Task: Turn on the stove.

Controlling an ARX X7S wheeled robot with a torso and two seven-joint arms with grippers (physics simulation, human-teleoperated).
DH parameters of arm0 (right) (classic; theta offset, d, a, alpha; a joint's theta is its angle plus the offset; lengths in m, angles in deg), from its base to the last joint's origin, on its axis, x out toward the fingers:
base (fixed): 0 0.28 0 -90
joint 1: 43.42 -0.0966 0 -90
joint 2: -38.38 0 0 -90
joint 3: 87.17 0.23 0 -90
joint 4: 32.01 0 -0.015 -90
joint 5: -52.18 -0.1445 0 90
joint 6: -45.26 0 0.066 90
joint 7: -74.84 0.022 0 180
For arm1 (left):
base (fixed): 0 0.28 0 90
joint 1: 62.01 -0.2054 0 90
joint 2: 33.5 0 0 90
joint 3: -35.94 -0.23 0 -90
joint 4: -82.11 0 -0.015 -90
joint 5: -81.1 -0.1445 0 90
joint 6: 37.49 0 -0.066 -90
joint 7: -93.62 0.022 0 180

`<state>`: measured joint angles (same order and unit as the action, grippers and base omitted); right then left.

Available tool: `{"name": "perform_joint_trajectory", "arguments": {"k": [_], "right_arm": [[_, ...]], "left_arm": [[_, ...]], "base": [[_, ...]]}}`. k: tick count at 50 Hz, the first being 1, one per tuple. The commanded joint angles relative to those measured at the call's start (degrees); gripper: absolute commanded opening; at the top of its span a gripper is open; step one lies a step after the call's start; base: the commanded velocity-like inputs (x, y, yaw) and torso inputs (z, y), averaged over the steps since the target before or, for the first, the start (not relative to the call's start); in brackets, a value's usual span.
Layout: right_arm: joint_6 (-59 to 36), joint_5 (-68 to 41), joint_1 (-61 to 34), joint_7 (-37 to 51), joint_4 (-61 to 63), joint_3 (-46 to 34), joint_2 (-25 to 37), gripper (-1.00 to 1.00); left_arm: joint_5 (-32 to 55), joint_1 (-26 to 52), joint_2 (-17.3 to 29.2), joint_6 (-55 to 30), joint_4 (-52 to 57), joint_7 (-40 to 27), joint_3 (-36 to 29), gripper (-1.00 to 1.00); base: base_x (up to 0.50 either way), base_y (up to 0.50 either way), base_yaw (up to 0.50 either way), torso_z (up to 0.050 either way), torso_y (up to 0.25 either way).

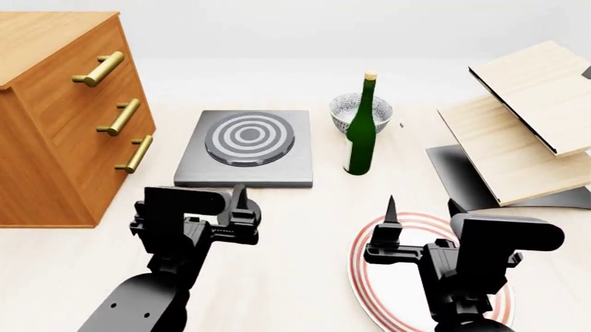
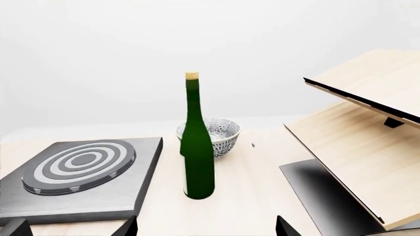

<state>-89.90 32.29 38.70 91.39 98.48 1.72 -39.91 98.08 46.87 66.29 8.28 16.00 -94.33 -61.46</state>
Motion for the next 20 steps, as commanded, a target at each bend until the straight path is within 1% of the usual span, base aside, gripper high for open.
{"name": "perform_joint_trajectory", "arguments": {"k": [1,9,12,20], "right_arm": [[-0.1,-0.1,-0.1,0.2,-0.5,-0.9,0.4,1.00],[-0.5,-0.6,-0.3,0.3,-0.8,-1.1,0.7,1.00],[-0.5,-0.7,-0.4,0.4,-0.9,-1.0,0.7,1.00],[-0.6,-1.0,-0.5,0.6,-0.8,-1.1,0.9,1.00]], "left_arm": [[3.2,-3.4,1.8,-7.0,10.2,-1.1,3.6,1.00],[3.3,-4.6,1.7,-7.0,10.1,-2.1,4.1,1.00],[2.9,-5.6,2.1,-6.1,10.7,-2.0,3.4,1.00],[3.3,-5.5,2.2,-6.1,10.3,-2.1,3.3,1.00]], "base": [[0.00,0.00,0.00,0.000,0.000],[0.00,0.00,0.00,0.000,0.000],[0.00,0.00,0.00,0.000,0.000],[0.00,0.00,0.00,0.000,0.000]]}}
